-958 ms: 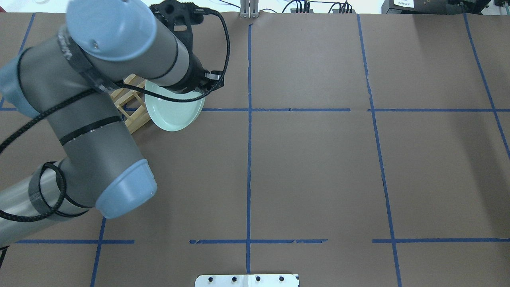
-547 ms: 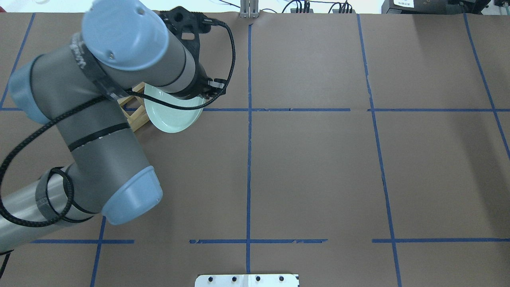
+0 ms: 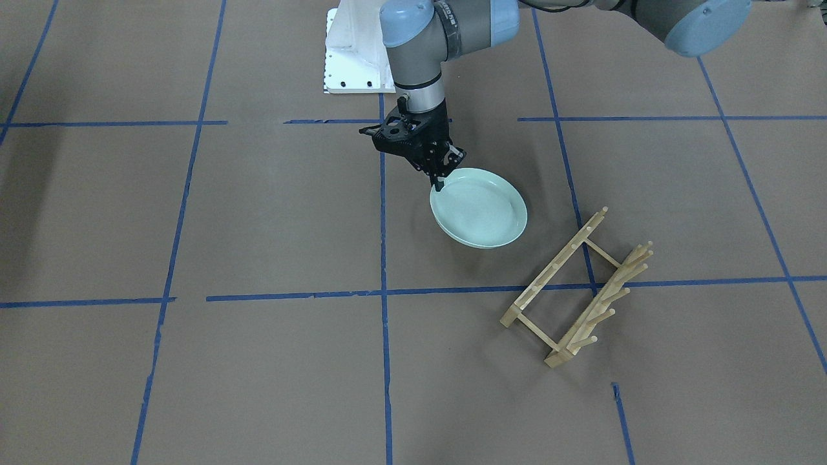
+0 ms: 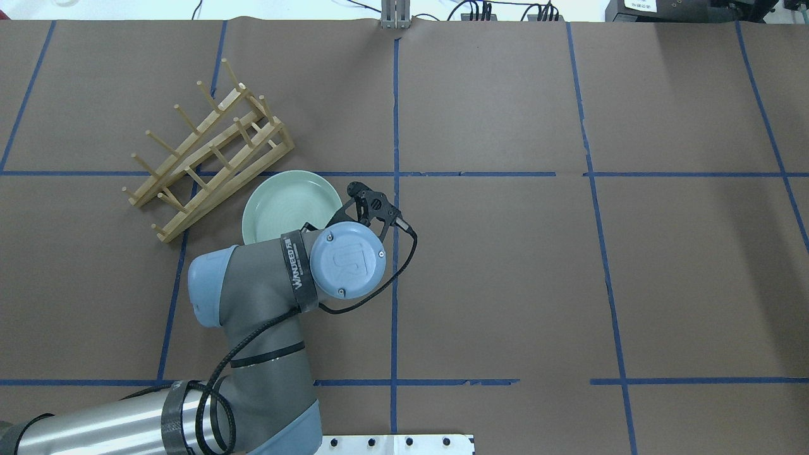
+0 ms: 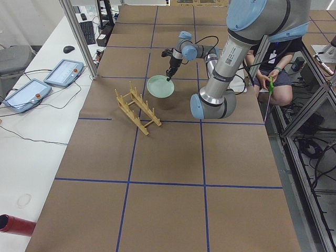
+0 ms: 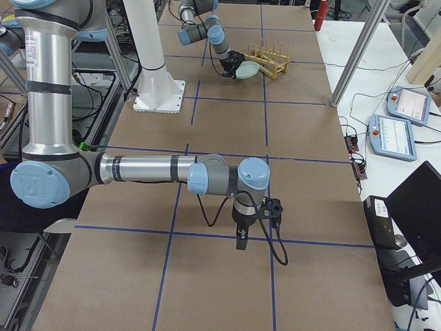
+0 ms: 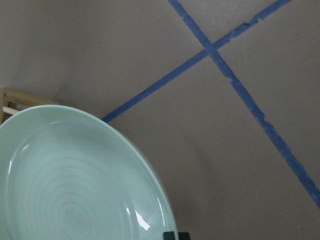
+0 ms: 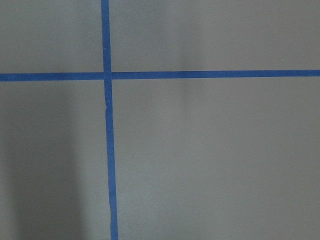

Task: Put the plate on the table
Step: 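Lower the plate flat onto the table and open the left gripper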

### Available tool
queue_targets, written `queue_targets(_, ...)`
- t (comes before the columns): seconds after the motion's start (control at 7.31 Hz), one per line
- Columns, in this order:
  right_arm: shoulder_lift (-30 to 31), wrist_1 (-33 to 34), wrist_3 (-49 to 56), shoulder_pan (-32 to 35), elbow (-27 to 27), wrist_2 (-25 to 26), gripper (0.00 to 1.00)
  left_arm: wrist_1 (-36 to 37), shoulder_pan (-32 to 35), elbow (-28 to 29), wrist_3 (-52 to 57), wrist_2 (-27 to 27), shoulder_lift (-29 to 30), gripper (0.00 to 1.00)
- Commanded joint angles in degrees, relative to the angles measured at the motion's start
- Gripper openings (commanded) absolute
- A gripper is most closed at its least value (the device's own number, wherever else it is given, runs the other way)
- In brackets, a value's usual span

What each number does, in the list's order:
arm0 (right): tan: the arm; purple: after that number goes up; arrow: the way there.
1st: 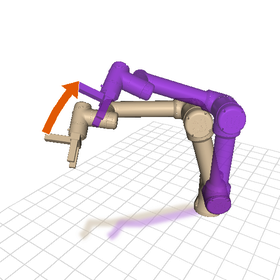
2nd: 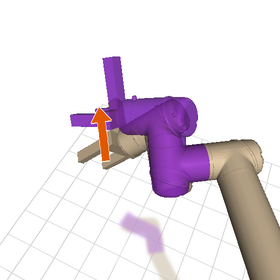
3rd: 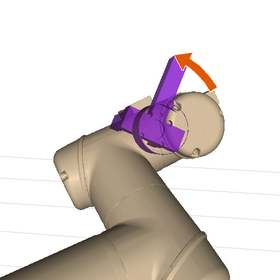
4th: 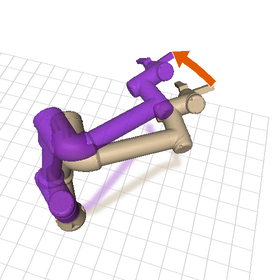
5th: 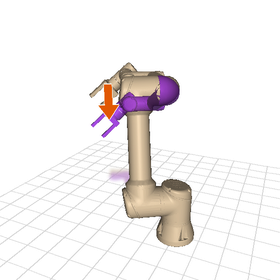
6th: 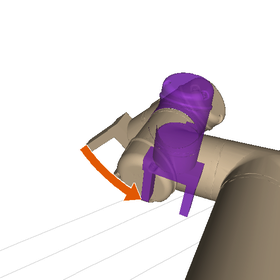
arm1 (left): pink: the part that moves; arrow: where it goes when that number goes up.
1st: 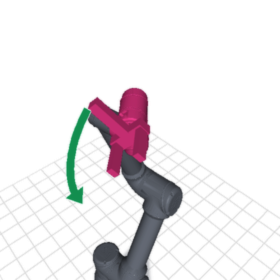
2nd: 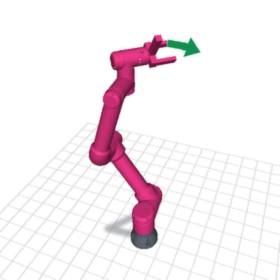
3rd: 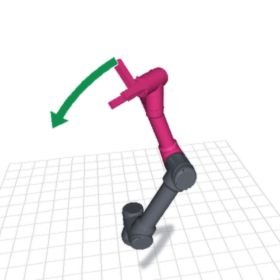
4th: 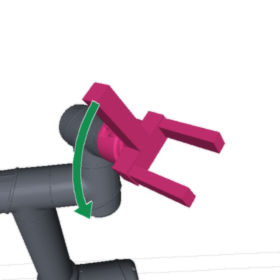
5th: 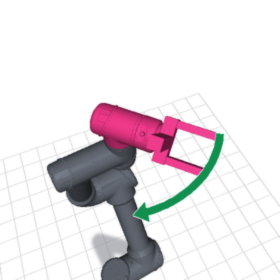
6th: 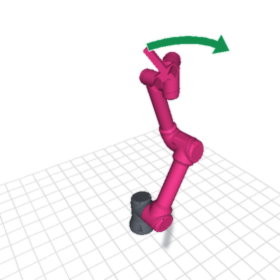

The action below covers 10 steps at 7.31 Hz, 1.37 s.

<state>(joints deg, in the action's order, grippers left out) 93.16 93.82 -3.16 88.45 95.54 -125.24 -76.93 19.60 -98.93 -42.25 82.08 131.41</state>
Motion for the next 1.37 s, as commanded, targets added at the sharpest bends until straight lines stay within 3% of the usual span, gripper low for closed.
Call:
queue_targets(0.0, 0.0, 0.0, 0.0, 0.0, 0.0, 0.0, 1.00, -0.5, -2.1, 0.6, -0.1, -0.1, -1.1, 0.00)
queue_targets(0.14, 0.0, 0.0, 0.0, 0.0, 0.0, 0.0, 1.00, -1.2, -2.3, 1.1, -0.1, -0.1, -1.0, 0.42)
queue_targets(0.27, 0.0, 0.0, 0.0, 0.1, 0.0, 0.0, 1.00, -2.0, -2.6, 0.8, -0.5, -0.8, -1.4, 0.99)
queue_targets(0.68, 0.0, 0.0, -0.1, 0.0, 0.0, 0.0, 1.00, -2.8, -2.5, -3.8, -2.2, -2.5, -0.7, 1.00)
queue_targets(0.82, 0.0, 0.0, -0.1, 0.0, 0.0, 0.0, 1.00, -2.1, -1.2, -9.6, -2.3, -1.8, -1.3, 1.00)
queue_targets(0.96, 0.0, 0.0, 0.0, 0.0, 0.0, 0.0, 1.00, -0.9, 4.3, -13.5, -2.4, 3.6, -1.4, 1.00)
queue_targets(1.23, 0.0, 0.0, -0.1, 0.0, 0.0, 0.0, 1.00, -0.8, 19.5, -15.1, -2.4, 20.7, -1.6, 1.00)
